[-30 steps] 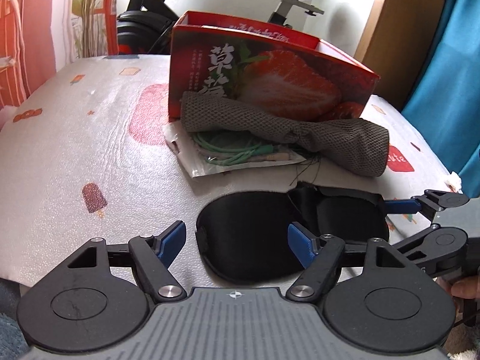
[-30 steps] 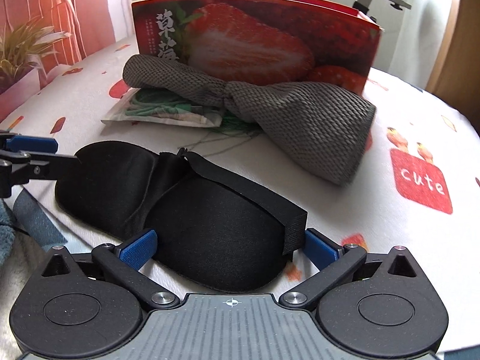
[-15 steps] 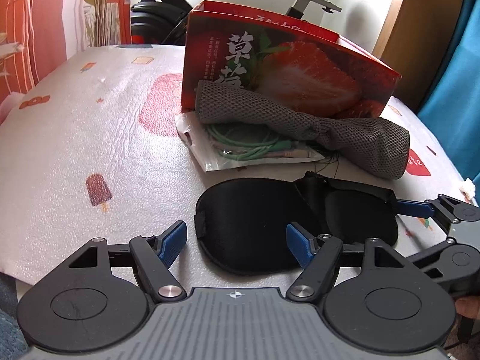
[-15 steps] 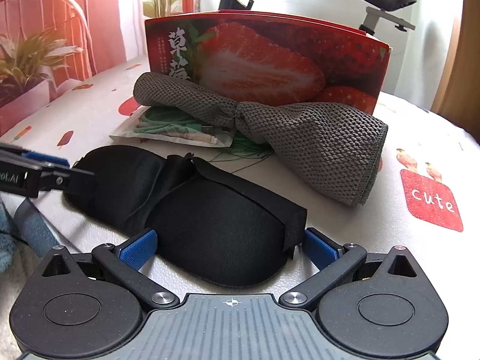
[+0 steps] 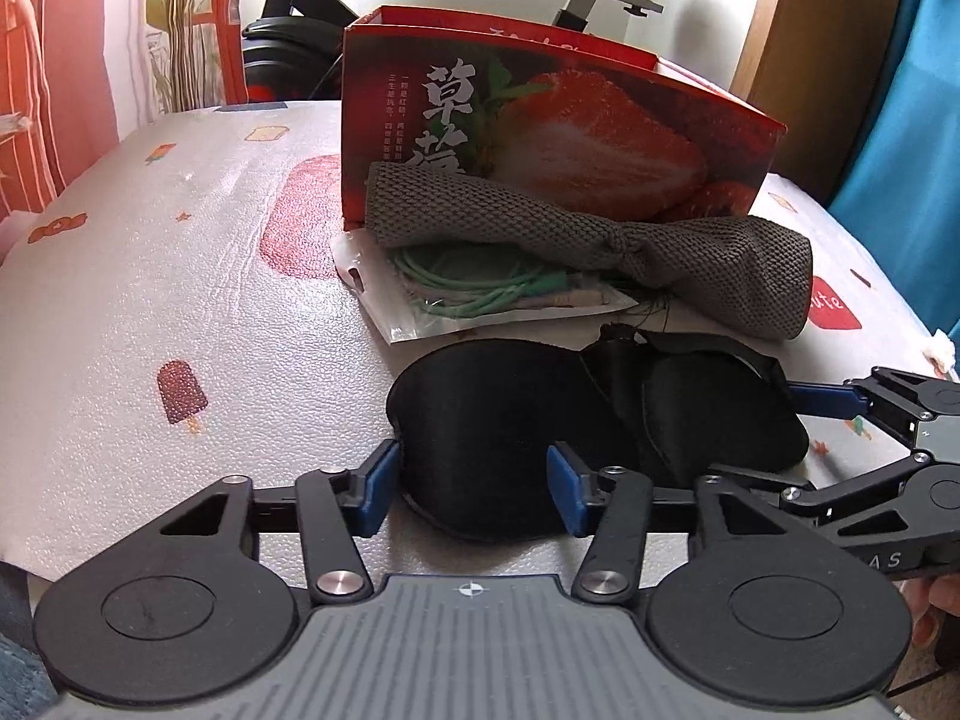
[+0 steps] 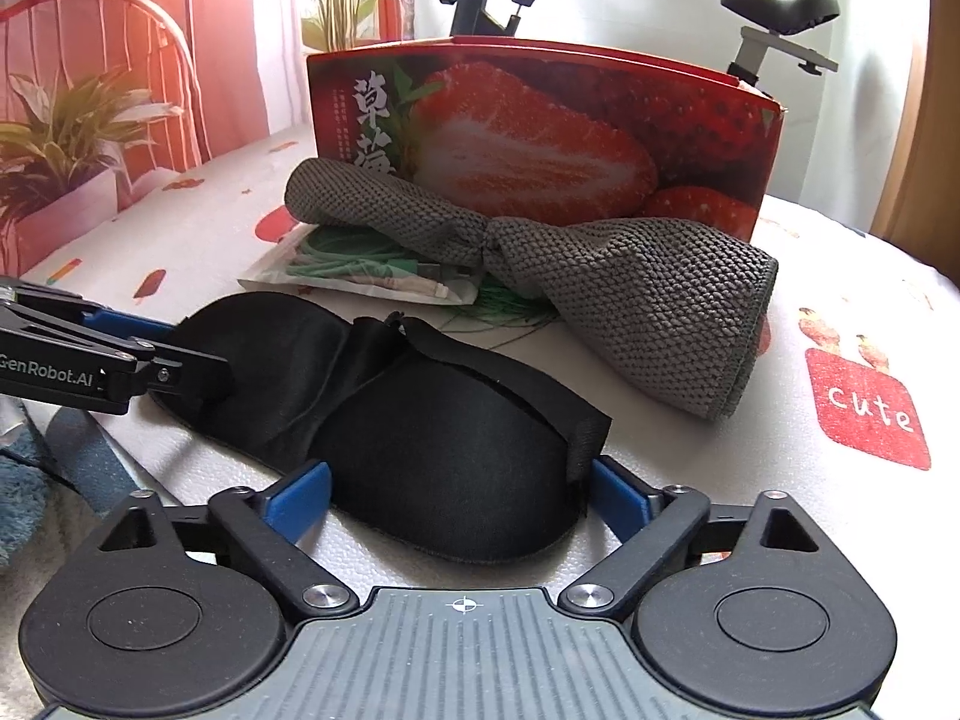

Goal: Organize soft objects

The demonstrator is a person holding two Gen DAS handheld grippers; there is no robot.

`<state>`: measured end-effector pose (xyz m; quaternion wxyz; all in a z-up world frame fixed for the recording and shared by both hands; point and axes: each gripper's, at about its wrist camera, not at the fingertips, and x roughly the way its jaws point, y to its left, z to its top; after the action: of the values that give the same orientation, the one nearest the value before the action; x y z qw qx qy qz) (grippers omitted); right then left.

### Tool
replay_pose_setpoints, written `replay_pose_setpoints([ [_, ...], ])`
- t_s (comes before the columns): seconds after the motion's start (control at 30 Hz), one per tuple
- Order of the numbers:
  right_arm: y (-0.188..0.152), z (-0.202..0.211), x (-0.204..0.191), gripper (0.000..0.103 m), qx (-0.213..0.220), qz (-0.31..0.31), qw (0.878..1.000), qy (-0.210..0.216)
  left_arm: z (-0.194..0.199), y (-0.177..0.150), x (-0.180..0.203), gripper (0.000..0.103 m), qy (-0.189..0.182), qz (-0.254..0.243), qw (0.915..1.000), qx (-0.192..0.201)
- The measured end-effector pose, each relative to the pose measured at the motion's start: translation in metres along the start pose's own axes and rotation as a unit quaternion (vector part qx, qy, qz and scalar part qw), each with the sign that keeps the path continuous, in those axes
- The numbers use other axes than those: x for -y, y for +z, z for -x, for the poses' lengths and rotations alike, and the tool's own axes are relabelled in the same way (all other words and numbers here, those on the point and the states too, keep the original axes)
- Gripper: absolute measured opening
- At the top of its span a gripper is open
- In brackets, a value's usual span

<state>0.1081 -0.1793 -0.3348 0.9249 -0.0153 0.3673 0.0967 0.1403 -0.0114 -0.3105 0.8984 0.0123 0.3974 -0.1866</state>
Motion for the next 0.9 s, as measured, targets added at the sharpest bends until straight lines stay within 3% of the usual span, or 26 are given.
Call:
replay_pose_setpoints([
  [0.17, 0.001, 0.005, 0.004, 0.074, 0.009, -0.014, 1.0, 0.013, 0.005, 0.0, -0.007, 0.043, -0.005, 0.012, 0.9999, 0.01],
  [0.33, 0.004, 0.015, 0.005, 0.069, 0.03, -0.02, 0.999, 0.018, 0.011, 0.001, -0.011, 0.027, -0.012, 0.023, 0.9994, 0.025],
  [0.47, 0.005, 0.024, 0.012, 0.067, 0.048, -0.041, 0.998, 0.03, 0.011, 0.002, -0.01, 0.027, -0.015, 0.021, 0.9995, 0.02],
  [0.6, 0.005, 0.023, 0.017, 0.067, 0.039, -0.058, 0.997, 0.037, 0.008, 0.003, -0.011, 0.027, -0.013, 0.021, 0.9996, 0.014],
  [0.9, 0.004, 0.021, 0.026, 0.078, 0.038, -0.092, 0.995, 0.022, 0.0, 0.005, -0.008, 0.028, -0.006, 0.018, 0.9998, 0.002],
])
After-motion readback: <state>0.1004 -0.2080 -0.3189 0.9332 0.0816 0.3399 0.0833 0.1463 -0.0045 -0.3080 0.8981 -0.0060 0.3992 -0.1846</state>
